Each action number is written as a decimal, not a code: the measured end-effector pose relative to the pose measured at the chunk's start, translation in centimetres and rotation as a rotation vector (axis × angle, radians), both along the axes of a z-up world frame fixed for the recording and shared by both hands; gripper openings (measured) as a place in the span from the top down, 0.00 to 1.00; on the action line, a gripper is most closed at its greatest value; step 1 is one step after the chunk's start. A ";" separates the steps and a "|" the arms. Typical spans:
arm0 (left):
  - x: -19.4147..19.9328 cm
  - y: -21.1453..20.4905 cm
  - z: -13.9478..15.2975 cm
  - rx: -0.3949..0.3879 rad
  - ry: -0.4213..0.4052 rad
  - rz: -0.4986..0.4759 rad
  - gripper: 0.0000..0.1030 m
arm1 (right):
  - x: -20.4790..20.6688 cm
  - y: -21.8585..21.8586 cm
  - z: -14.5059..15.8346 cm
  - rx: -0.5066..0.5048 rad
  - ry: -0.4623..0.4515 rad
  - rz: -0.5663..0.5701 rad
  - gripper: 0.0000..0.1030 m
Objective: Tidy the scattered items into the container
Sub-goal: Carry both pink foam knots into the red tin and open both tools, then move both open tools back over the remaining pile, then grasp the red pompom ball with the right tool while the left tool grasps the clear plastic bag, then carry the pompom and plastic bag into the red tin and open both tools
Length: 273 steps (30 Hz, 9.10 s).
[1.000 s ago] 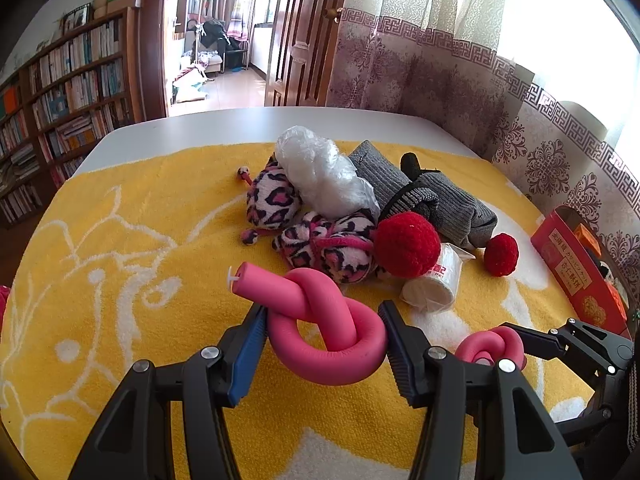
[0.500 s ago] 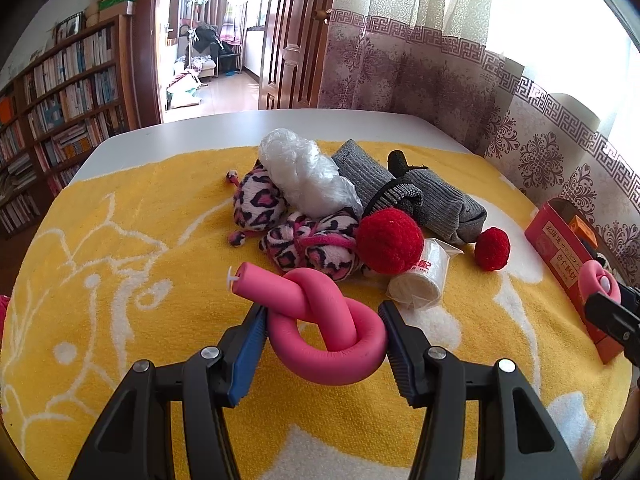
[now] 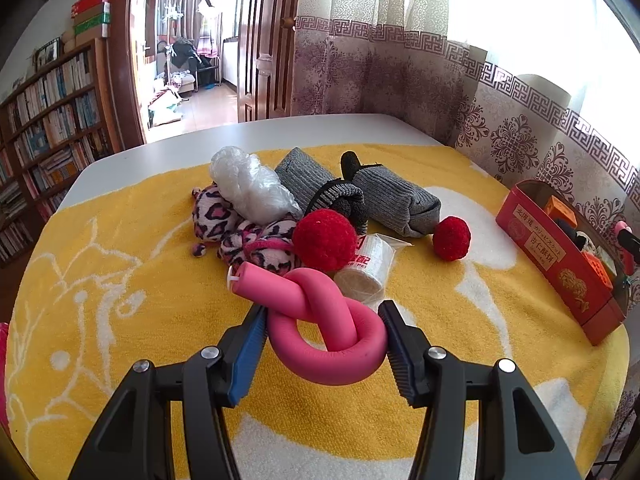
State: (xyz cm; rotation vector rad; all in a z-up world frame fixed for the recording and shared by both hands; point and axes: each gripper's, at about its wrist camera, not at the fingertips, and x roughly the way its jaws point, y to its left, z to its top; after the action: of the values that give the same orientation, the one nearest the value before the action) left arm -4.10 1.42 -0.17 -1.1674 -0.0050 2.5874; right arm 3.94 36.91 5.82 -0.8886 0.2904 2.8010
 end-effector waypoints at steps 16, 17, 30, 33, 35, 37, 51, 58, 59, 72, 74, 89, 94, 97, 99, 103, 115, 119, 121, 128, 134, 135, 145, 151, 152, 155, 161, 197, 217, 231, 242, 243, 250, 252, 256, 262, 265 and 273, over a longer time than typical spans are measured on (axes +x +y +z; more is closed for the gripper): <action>0.8 5.4 2.6 0.030 0.018 -0.118 0.44 | 0.1 4.4 -1.7 -0.045 -0.006 -0.110 0.23; 0.7 5.8 2.8 0.030 0.020 -0.128 0.44 | 0.3 4.6 -1.5 -0.049 0.005 -0.115 0.23; -1.5 16.2 5.7 0.031 0.068 -0.311 0.44 | 1.2 5.7 -1.0 -0.089 0.047 -0.144 0.23; -2.4 18.9 5.9 0.051 0.058 -0.345 0.44 | 1.4 5.9 -0.7 -0.094 0.059 -0.146 0.23; -3.1 20.7 6.0 0.059 0.056 -0.361 0.44 | 1.4 6.1 -0.7 -0.099 0.063 -0.146 0.23; -3.7 22.1 6.2 0.073 0.052 -0.378 0.44 | 1.4 6.2 -0.6 -0.095 0.066 -0.151 0.23; -7.6 29.3 4.7 0.111 0.009 -0.454 0.22 | 0.4 5.2 -1.6 -0.065 0.039 -0.120 0.23; -8.0 27.8 4.3 0.130 0.009 -0.420 0.10 | -0.1 5.3 -2.3 -0.072 0.015 -0.128 0.23; -8.1 27.5 4.3 0.129 0.005 -0.410 0.10 | -0.1 5.2 -2.3 -0.070 0.014 -0.126 0.23; -7.5 23.3 4.1 0.098 -0.007 -0.350 0.11 | -0.5 3.5 -2.2 -0.044 -0.014 -0.085 0.23; -7.4 22.4 4.3 0.094 -0.002 -0.339 0.11 | -0.5 3.0 -2.1 -0.041 -0.012 -0.077 0.22; -6.0 14.5 5.6 0.090 0.024 -0.262 0.10 | -1.5 -1.9 -0.5 -0.006 0.005 0.021 0.22; -5.8 10.2 6.4 0.082 0.041 -0.217 0.10 | -2.4 -3.9 -0.2 -0.015 0.004 0.073 0.22; -5.7 7.1 6.7 0.075 0.054 -0.171 0.10 | -3.1 -5.4 -0.1 -0.012 -0.001 0.114 0.22; -5.8 5.0 6.8 0.079 0.060 -0.128 0.10 | -3.7 -6.4 -0.1 -0.010 -0.007 0.144 0.22; -6.5 0.8 6.8 0.110 0.061 -0.017 0.10 | -5.4 -8.8 0.1 -0.015 -0.022 0.222 0.22; -7.8 -3.6 4.5 0.170 0.014 0.100 0.10 | -12.6 -15.6 -4.8 -0.001 -0.197 0.410 0.22; -8.3 -4.0 3.9 0.175 0.000 0.113 0.10 | -14.4 -16.4 -6.5 0.021 -0.239 0.408 0.22; -8.6 -4.1 3.5 0.174 -0.012 0.123 0.10 | -15.0 -16.4 -7.2 0.015 -0.248 0.403 0.22; -9.5 -4.3 1.6 0.169 -0.064 0.146 0.10 | -16.2 -15.4 -9.2 -0.031 -0.289 0.386 0.42; -9.8 -4.4 0.7 0.151 -0.077 0.154 0.10 | -15.8 -15.3 -8.9 -0.023 -0.266 0.374 0.59; -9.9 -4.5 0.5 0.150 -0.082 0.158 0.10 | -15.7 -15.2 -8.8 -0.023 -0.257 0.370 0.59; -10.8 -5.1 1.3 0.152 -0.048 0.198 0.11 | -15.2 -14.8 -8.5 -0.053 -0.228 0.368 0.59; -13.2 -5.4 2.2 0.205 -0.064 0.237 0.11 | -15.3 -14.6 -8.5 -0.062 -0.225 0.370 0.59; -13.6 -5.4 2.1 0.210 -0.068 0.241 0.12 | -15.3 -14.5 -8.5 -0.063 -0.225 0.370 0.59; -14.5 -5.5 1.1 0.234 -0.105 0.251 0.43 | -15.4 -14.5 -8.5 -0.063 -0.226 0.371 0.59; -14.7 -5.9 -0.6 0.269 -0.125 0.280 0.49 | -15.3 -14.4 -8.6 -0.062 -0.228 0.375 0.59; -10.0 -2.5 5.6 0.357 0.058 0.080 0.63 | -14.3 -13.6 -6.6 -0.037 -0.106 0.321 0.59; -8.4 0.7 6.5 0.352 0.064 -0.027 0.63 | -6.4 -1.9 0.5 -0.002 0.007 -0.036 0.59; -7.6 2.2 6.8 0.347 0.064 -0.070 0.63 | -5.8 5.7 -1.3 -0.027 -0.103 -0.254 0.51; -7.5 2.9 6.5 0.338 0.056 -0.085 0.63 | -3.7 3.2 0.7 -0.016 0.023 -0.206 0.34; -7.5 3.0 6.4 0.335 0.055 -0.087 0.63 | -3.7 2.4 0.8 -0.011 0.032 -0.178 0.34; -7.2 4.3 6.5 0.306 0.052 -0.100 0.63 | -2.3 -4.7 -0.5 0.028 0.042 0.042 0.33; -7.1 5.1 6.8 0.302 0.054 -0.112 0.63 | -1.8 -6.4 -1.1 0.043 0.031 0.097 0.33; -7.0 7.7 7.4 0.299 0.050 -0.163 0.63 | -1.4 -7.6 -1.9 0.042 0.011 0.152 0.33; -6.6 13.9 8.4 0.250 0.054 -0.268 0.63 | -0.6 -6.4 -1.8 0.030 0.022 0.141 0.33; -6.2 17.5 9.0 0.222 0.065 -0.331 0.63 | -0.1 -5.7 -2.2 0.022 0.014 0.135 0.33; -6.1 24.9 8.7 0.210 0.032 -0.437 0.63 | 1.1 -4.1 -2.8 0.000 0.005 0.137 0.33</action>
State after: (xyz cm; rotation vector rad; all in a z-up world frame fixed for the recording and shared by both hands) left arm -10.23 26.30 8.55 -0.9301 -0.0126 2.1625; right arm 5.07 32.81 3.03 -0.9356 0.2388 2.9279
